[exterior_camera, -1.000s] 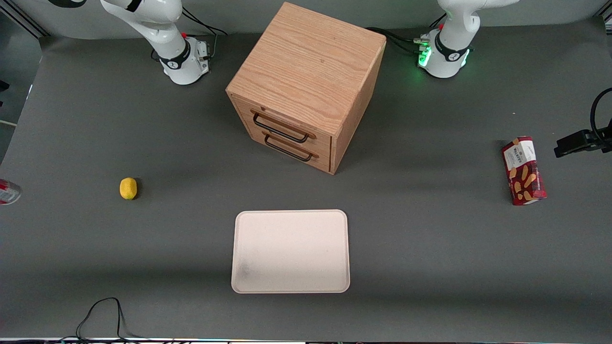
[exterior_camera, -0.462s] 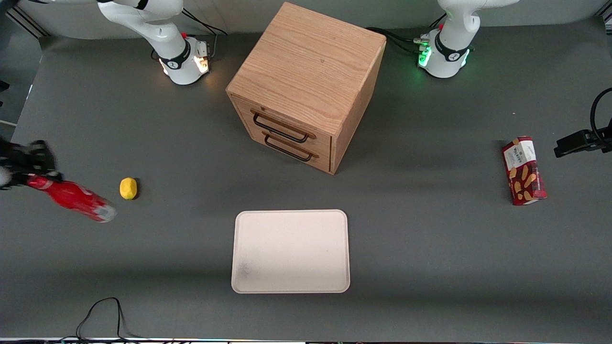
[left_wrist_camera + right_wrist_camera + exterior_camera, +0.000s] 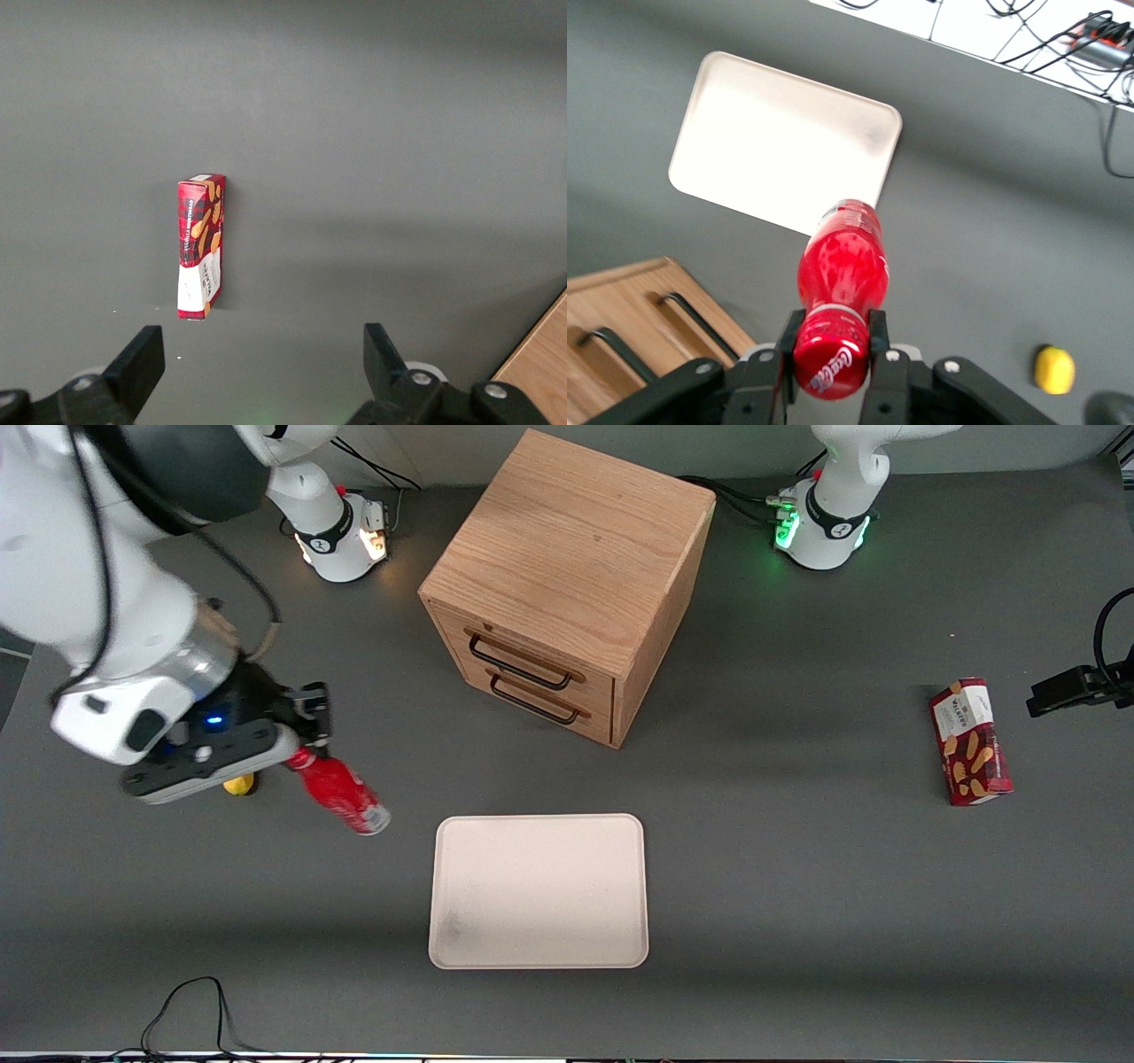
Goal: Place coke bottle on tray
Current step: 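Lower the bottle onto the tray's edge near the cabinet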
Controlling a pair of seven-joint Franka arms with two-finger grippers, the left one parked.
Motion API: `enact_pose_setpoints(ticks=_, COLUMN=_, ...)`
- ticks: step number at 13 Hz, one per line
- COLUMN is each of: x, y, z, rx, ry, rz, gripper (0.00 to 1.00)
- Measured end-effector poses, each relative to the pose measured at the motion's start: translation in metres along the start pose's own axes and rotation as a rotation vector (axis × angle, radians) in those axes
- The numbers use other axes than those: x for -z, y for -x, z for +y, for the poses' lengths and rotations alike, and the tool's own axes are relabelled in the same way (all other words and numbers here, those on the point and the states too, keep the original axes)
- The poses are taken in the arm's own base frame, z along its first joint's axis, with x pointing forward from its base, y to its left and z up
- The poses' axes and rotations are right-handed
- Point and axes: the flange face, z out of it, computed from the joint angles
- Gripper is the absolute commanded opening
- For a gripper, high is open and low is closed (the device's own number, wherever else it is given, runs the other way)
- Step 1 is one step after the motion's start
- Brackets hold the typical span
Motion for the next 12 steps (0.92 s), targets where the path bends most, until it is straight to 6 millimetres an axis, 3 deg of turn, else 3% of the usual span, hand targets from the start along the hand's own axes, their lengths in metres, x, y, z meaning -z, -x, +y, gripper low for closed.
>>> enact_pose_setpoints(ticks=2, x=-0.005, y=0.000, z=-0.034, rx=-0.037, ry=-0.006, rz=0.009, gripper=0.00)
enact_pose_setpoints(ticks=5, x=-0.026, y=-0.011, z=-0.043, rx=-0.052, ry=-0.004, rz=0.019, gripper=0.00)
enact_pose_setpoints(ticks=12, x=-0.153, y=-0.064, z=-0.023, rx=-0.089, ry=0.018, rz=0.037, gripper=0.00)
